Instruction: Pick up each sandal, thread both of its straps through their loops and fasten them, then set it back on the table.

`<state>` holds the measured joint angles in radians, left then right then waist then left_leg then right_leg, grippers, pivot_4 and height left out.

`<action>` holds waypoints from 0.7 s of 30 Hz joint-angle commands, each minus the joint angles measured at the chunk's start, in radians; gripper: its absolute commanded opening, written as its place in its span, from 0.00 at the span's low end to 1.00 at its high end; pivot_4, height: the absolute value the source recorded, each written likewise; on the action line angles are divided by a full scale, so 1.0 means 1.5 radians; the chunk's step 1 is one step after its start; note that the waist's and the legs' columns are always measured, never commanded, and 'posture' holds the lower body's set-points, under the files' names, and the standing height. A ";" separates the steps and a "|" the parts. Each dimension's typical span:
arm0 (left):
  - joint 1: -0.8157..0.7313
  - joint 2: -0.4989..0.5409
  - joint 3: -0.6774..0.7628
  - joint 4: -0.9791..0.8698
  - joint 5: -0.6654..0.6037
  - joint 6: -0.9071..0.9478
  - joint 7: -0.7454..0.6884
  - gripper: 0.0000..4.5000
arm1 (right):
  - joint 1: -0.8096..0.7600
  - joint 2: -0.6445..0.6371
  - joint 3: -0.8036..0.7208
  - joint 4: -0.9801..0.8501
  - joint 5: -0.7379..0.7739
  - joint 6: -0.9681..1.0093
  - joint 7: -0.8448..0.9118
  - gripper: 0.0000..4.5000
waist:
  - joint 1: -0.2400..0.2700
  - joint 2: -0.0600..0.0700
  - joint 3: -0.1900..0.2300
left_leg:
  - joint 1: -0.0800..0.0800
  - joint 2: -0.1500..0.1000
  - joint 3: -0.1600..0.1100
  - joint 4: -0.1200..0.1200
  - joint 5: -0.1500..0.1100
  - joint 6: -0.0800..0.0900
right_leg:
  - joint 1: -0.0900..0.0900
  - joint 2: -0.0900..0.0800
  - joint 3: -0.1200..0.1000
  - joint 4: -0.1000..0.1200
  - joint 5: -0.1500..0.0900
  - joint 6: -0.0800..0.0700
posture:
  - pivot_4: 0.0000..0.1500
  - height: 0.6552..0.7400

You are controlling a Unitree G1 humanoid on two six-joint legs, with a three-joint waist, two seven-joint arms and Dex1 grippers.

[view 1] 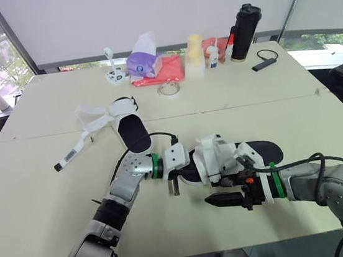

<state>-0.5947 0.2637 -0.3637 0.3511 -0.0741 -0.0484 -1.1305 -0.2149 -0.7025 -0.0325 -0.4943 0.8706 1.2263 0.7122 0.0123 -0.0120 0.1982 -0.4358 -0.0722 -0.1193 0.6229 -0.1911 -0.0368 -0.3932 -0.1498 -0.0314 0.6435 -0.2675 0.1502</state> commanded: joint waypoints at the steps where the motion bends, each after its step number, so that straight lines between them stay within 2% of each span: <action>1: 0.007 0.002 -0.009 -0.009 0.004 0.003 -0.006 0.00 | -0.012 0.008 -0.007 -0.010 0.021 -0.004 0.000 0.46 | 0.000 0.000 0.000 | 0.000 0.000 0.000 0.000 0.000 0.000 | 0.000 0.000 0.000 0.000 0.000 0.000 | 1.00 1.00; 5: 0.007 0.002 -0.009 -0.009 0.005 0.003 -0.006 0.00 | -0.016 0.011 -0.006 -0.003 0.023 -0.002 -0.005 0.00 | 0.000 0.000 0.000 | 0.000 0.000 0.000 0.000 0.000 0.000 | 0.000 0.000 0.000 0.000 0.000 0.000 | 1.00 1.00; 11: 0.008 0.001 -0.008 -0.010 0.005 0.004 -0.004 0.00 | -0.003 0.004 0.002 -0.012 0.023 0.004 -0.007 0.00 | 0.000 0.000 0.000 | 0.000 0.000 0.000 0.000 0.000 0.000 | 0.000 0.000 0.000 0.000 0.000 0.000 | 1.00 1.00; 17: 0.008 -0.002 -0.007 -0.010 0.003 0.005 -0.002 0.00 | 0.038 -0.040 0.025 -0.039 0.009 -0.006 0.016 0.00 | 0.000 0.000 0.000 | 0.000 0.000 0.000 0.000 0.000 0.000 | 0.000 0.000 0.000 0.000 0.000 0.000 | 1.00 1.00; 21: 0.008 -0.004 -0.007 -0.012 0.002 0.008 0.000 0.00 | 0.113 -0.132 0.094 -0.079 -0.053 -0.066 0.072 0.00 | 0.001 0.000 0.000 | 0.000 0.000 0.000 0.000 0.000 0.000 | 0.000 0.000 0.000 0.000 0.000 0.000 | 1.00 1.00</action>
<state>-0.5913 0.2553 -0.3664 0.3456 -0.0743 -0.0460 -1.1293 -0.0639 -0.8764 0.0764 -0.5684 0.8168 1.1612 0.7793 0.0145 -0.0116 0.1980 -0.4358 -0.0725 -0.1192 0.6228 -0.1911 -0.0368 -0.3928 -0.1502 -0.0314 0.6432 -0.2679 0.1508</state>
